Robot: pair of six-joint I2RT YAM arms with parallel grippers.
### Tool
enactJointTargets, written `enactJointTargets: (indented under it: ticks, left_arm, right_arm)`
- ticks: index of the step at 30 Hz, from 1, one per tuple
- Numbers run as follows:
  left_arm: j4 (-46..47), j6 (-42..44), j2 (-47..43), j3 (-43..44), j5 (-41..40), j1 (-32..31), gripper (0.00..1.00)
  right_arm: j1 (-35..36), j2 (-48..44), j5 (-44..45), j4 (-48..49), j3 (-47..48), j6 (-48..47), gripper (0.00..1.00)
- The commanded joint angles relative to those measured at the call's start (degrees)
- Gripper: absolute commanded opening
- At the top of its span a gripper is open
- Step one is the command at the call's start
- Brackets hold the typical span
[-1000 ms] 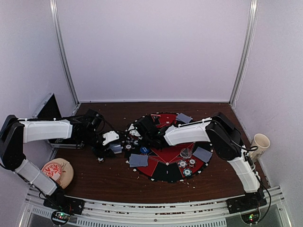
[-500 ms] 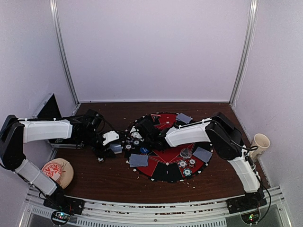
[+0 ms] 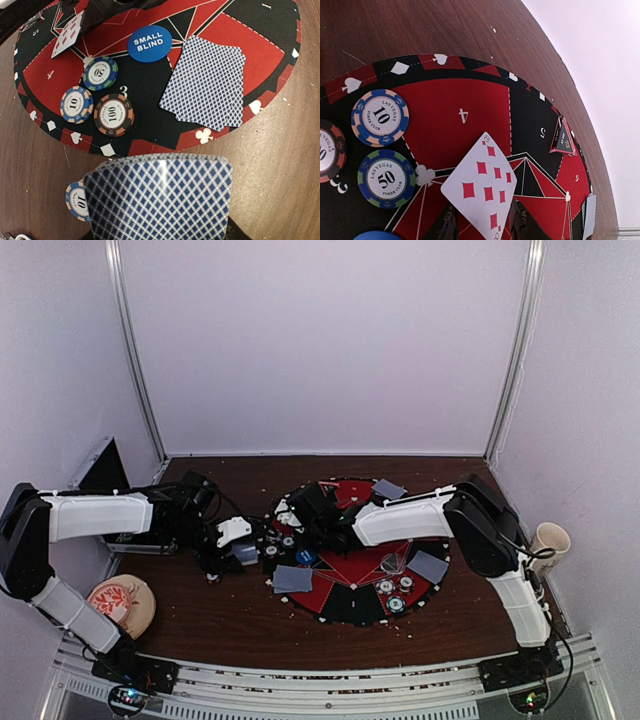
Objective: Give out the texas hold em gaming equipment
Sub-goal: Flop the poker card in the community card area.
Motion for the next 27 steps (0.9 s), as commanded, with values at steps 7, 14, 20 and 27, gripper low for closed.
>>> enactJointTargets:
  ticks: [7,14,20,27]
  left_arm:
    - [1.57,0.07,-1.15,0.76,1.37,0.50,0.54]
    - [1.54,0.11,-1.08,0.83,1.53,0.45,0.54]
    - [1.58,-0.01,-1.23,0.91,1.73,0.45,0.54]
    - [1.54,-0.05,-0.89,1.21,1.90,0.47,0.54]
  right_arm:
    - [-0.25,-2.75,-0.97,-1.92,0.32,1.04,0.40]
    - [-0.26,-2.85,-1.36,-2.67,-0.03,1.46,0.40]
    - [-0.21,-1.99,-0.21,-2.49,-0.03,1.76,0.40]
    - [-0.20,-0.01,-0.63,-2.41,1.44,2.85,0.40]
